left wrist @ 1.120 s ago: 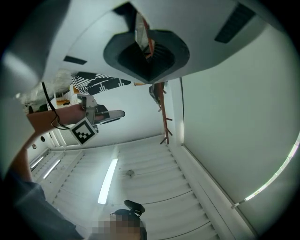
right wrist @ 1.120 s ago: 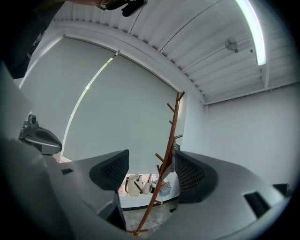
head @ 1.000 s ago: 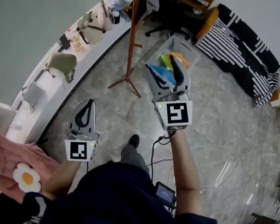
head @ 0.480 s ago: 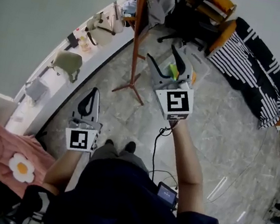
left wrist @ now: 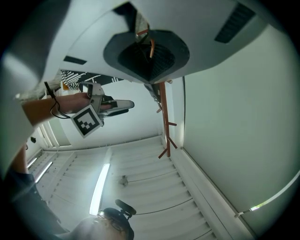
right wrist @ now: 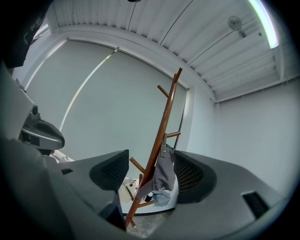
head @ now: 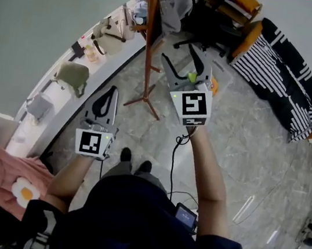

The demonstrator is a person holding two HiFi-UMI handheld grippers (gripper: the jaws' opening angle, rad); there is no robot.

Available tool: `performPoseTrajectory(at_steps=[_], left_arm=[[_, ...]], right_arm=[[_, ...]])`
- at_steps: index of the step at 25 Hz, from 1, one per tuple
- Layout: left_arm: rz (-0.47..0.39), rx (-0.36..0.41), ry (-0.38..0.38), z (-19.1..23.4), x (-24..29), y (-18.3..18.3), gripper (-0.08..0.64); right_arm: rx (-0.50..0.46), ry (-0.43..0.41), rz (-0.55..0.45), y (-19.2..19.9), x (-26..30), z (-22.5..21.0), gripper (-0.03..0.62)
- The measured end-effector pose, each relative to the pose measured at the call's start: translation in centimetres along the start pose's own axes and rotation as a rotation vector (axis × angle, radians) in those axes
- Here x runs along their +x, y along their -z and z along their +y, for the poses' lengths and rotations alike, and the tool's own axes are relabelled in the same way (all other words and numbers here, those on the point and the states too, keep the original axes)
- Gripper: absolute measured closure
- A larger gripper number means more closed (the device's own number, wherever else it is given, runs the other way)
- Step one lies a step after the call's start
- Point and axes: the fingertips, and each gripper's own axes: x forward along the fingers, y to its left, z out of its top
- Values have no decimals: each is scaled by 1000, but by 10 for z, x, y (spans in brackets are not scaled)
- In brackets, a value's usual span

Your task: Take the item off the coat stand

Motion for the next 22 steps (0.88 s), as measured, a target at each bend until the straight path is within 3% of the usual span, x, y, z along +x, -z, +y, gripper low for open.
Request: performPoseTrajectory(at_steps=[10,22], left_arm=[[36,-22,109,14,40,11,537],[61,-43,164,23,65,21,537]], right_arm=[[-41,19,52,13,79,-11,279],[-63,47,138,46,147,-29,290]])
